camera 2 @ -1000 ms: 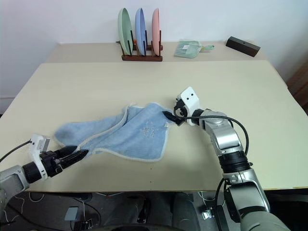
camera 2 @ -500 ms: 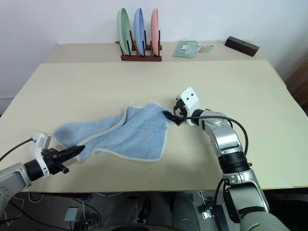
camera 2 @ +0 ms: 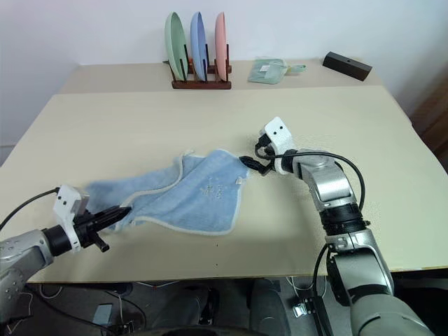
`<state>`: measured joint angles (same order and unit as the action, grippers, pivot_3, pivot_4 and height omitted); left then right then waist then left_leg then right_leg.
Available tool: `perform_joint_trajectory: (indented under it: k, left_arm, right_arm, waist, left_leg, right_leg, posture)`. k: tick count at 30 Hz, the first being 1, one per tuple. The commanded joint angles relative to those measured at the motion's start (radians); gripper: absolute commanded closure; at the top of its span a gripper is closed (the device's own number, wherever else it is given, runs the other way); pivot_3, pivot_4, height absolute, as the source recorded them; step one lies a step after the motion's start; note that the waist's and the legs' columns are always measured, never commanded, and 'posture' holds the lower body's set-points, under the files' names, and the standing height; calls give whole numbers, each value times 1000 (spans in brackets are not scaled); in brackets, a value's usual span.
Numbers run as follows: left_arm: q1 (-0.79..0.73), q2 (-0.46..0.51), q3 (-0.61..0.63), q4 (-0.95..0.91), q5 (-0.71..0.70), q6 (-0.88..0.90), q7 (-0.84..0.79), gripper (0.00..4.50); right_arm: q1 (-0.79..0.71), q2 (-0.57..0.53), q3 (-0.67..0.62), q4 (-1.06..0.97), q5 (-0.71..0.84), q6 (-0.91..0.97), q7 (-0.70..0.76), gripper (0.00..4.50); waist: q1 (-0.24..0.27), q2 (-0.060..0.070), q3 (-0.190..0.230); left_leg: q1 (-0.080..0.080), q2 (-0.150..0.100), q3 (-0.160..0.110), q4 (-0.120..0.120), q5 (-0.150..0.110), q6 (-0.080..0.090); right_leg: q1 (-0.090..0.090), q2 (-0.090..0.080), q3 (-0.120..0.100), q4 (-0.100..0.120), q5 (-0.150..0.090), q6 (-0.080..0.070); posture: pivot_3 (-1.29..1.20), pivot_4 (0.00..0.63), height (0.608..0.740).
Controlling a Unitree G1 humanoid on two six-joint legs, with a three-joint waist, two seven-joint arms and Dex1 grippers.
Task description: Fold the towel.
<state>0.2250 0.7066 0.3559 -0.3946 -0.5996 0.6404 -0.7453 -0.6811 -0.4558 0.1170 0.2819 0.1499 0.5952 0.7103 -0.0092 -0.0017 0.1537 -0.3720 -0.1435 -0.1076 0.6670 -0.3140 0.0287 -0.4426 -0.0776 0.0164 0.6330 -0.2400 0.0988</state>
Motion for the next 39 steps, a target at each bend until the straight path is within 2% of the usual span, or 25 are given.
perform_joint_trajectory:
  k: [1, 10, 13, 18, 20, 24, 27, 32, 34, 35, 39]
  left_arm:
    - [5, 4, 14, -22, -4, -17, -10, 4430]
    - [13, -4, 21, -65, -39, 17, 17, 4430]
    - [9, -7, 14, -77, -38, 27, 33, 4500]
    - [15, -18, 8, -114, -38, 44, 62, 4500]
    - [21, -21, 11, -123, -37, 46, 65, 4500]
    - [5, -24, 30, -125, -13, 17, 87, 4500]
    - [-85, -30, 43, -86, 27, -33, 138, 4500]
    - [-408, -13, -34, 156, 203, -193, 222, 4500]
    - [-519, -16, -60, 256, 257, -249, 242, 4500]
    - [-622, -19, -66, 341, 286, -285, 272, 4500]
    - [-901, -22, -60, 563, 331, -409, 321, 4500]
  right_arm:
    - [-35, 15, 28, 16, -16, -19, 21, 0]
    - [-33, 53, 116, 67, -68, -42, 54, 0]
    - [-39, 73, 113, 114, -80, -54, 35, 879]
    - [-23, 87, 77, 84, -60, -29, 13, 3267]
    - [-11, 77, 70, 52, -57, -19, 11, 4371]
    - [14, 3, 19, -67, -54, -9, -2, 4470]
    - [11, -83, 4, -116, -90, -69, -9, 4470]
    - [-106, -182, -6, 3, -189, -317, -61, 4470]
    - [-158, -195, 2, 72, -223, -413, -80, 4470]
    - [-209, -199, -8, 122, -234, -460, -105, 4470]
    - [-335, -217, -50, 218, -232, -609, -141, 4470]
  waist:
    - [-2, 0, 0]
    - [-4, 0, 0]
    - [-5, 0, 0]
    - [-4, 0, -1]
    - [-1, 0, -1]
    - [8, 0, -1]
    - [23, 1, 0]
    - [19, 0, 0]
    - [14, 0, 0]
    - [13, 0, 0]
    - [4, -2, 1]
  left_leg:
    - [0, 0, 0, 0, 0, 0]
    - [0, 0, 0, 0, 0, 0]
    - [1, 0, 0, 0, 0, 0]
    - [1, 0, 0, 0, 0, 0]
    - [1, 0, 0, 0, 0, 0]
    - [1, 0, 0, 0, 0, 0]
    - [0, -1, 0, 1, 0, 0]
    - [0, -1, 0, 0, 1, -2]
    - [0, -1, 0, 0, 1, -2]
    - [0, 0, 0, 0, 1, -2]
    - [-3, -1, -1, 1, 1, -2]
  right_leg:
    - [0, 0, 0, 0, 0, 0]
    - [0, 0, 0, 0, 0, 0]
    - [0, 0, 0, 0, 0, 0]
    - [1, 0, 0, 1, 0, 0]
    - [1, 0, 0, 1, 0, 0]
    - [1, 0, 0, 0, 0, 0]
    - [0, 0, 0, 0, 0, 0]
    - [0, 0, -1, 1, 1, -1]
    - [0, 0, -1, 1, 1, -1]
    - [-1, 0, -1, 0, 1, -1]
    - [-4, 0, -2, 1, 1, -1]
  posture:
    - [0, 150, 740]
    - [0, 150, 740]
    - [0, 150, 740]
    - [0, 150, 740]
    - [0, 150, 740]
    - [0, 150, 740]
    - [0, 150, 740]
    - [0, 150, 740]
    - [0, 150, 740]
    - [0, 150, 740]
    - [0, 150, 740]
